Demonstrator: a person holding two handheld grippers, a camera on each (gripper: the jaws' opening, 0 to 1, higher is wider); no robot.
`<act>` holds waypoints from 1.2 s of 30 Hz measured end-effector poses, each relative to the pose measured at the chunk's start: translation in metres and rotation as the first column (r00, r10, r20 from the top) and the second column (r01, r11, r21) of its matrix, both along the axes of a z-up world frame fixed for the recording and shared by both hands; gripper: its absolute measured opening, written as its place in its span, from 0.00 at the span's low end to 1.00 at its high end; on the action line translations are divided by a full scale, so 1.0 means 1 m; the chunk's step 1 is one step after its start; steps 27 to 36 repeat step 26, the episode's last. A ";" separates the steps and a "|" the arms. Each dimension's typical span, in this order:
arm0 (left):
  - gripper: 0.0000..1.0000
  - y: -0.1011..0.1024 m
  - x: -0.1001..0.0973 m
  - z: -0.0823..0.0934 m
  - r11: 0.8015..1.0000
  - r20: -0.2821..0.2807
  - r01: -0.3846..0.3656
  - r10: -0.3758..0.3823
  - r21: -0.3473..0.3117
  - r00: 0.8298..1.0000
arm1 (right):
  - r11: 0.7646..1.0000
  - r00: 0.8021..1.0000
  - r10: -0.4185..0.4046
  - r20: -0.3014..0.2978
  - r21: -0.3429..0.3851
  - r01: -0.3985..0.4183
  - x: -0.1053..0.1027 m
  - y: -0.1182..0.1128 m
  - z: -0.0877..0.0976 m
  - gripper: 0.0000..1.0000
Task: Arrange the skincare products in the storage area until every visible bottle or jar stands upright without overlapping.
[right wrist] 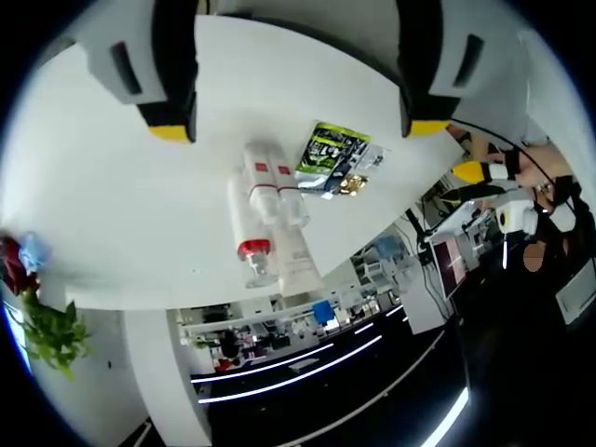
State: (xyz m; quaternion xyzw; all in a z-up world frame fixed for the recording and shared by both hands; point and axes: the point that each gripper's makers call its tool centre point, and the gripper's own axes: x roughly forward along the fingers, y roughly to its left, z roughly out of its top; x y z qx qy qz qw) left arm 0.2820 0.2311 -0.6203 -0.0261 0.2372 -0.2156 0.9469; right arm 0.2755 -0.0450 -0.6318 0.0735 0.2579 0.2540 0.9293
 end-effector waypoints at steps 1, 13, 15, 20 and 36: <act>0.96 0.000 0.000 0.000 1.000 0.000 0.000 0.000 0.001 1.000 | 1.000 1.000 0.000 0.001 -0.001 0.000 0.000 0.000 0.000 0.91; 0.96 -0.001 -0.001 -0.001 1.000 -0.003 0.007 -0.007 0.010 1.000 | 1.000 1.000 -0.006 0.004 0.005 0.006 0.000 -0.002 0.001 0.90; 0.96 -0.001 -0.002 -0.002 1.000 -0.004 0.008 -0.008 0.011 1.000 | 1.000 1.000 -0.006 0.004 0.006 0.006 -0.001 -0.002 0.001 0.90; 0.96 -0.001 -0.002 -0.002 1.000 -0.005 0.008 -0.008 0.013 1.000 | 1.000 1.000 -0.007 0.002 0.008 0.007 -0.001 -0.002 0.001 0.90; 0.95 -0.001 -0.001 -0.002 1.000 -0.006 0.008 -0.007 0.014 1.000 | 1.000 1.000 -0.009 0.002 0.009 0.009 -0.001 -0.002 0.001 0.90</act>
